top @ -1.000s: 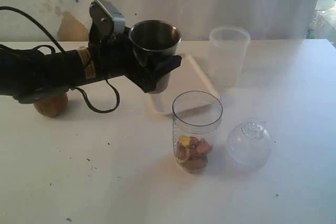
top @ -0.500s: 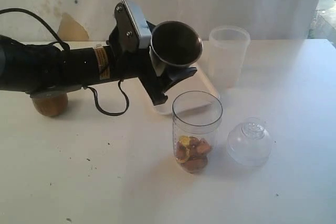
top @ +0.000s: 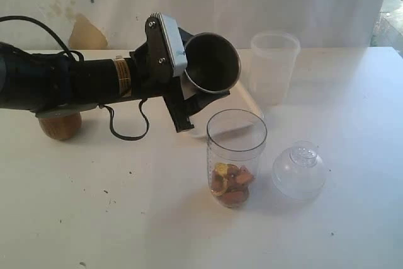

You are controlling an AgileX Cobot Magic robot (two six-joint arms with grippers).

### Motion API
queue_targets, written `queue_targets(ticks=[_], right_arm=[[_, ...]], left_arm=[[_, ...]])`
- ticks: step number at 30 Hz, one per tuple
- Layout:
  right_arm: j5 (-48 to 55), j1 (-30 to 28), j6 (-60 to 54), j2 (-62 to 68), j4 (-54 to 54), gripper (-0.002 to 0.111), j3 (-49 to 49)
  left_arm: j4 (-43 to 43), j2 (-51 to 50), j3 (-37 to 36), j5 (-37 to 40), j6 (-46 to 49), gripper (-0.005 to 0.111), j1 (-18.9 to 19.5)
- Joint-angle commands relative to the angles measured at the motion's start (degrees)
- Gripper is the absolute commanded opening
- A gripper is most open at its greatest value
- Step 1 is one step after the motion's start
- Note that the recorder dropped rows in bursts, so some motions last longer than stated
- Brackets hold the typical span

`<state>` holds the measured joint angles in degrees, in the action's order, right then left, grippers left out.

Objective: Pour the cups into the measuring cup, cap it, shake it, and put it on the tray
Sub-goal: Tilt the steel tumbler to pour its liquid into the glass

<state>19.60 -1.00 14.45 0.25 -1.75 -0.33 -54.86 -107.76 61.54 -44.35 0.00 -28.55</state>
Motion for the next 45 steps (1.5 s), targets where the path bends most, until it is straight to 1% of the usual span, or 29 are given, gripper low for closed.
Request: queue_targets(ticks=[1, 8, 16, 23, 34, 38, 45], right_arm=[[-0.1, -0.1, 0.3, -0.2, -0.4, 0.001, 0.3], [-0.1, -0.1, 0.3, -0.2, -0.4, 0.001, 0.3], [-0.1, -0.1, 0.6, -0.2, -0.3, 0.001, 0.3], [-0.1, -0.1, 0.7, -0.2, -0.3, 0.001, 0.3], [-0.1, -0.1, 0.7, -0.2, -0.3, 0.001, 0.3], [-0.1, -0.1, 0.7, -0.2, -0.3, 0.001, 0.3], [-0.1, -0.1, 0.7, -0.2, -0.3, 0.001, 0.3]], left_arm=[[0.7, 1.1, 0.7, -2.5, 1.8, 0.000, -0.2], [0.7, 1.1, 0.7, -2.5, 6.7, 0.000, -0.2], [0.7, 1.1, 0.7, -2.9, 6.9, 0.000, -0.3], [0.7, 1.1, 0.8, -2.6, 8.0, 0.000, -1.3], [0.7, 1.1, 0.8, -2.6, 15.3, 0.000, -1.5], [0.8, 1.1, 0.8, -2.3, 15.5, 0.000, -1.5], [0.8, 1.1, 0.8, -2.2, 19.6, 0.000, -1.5]])
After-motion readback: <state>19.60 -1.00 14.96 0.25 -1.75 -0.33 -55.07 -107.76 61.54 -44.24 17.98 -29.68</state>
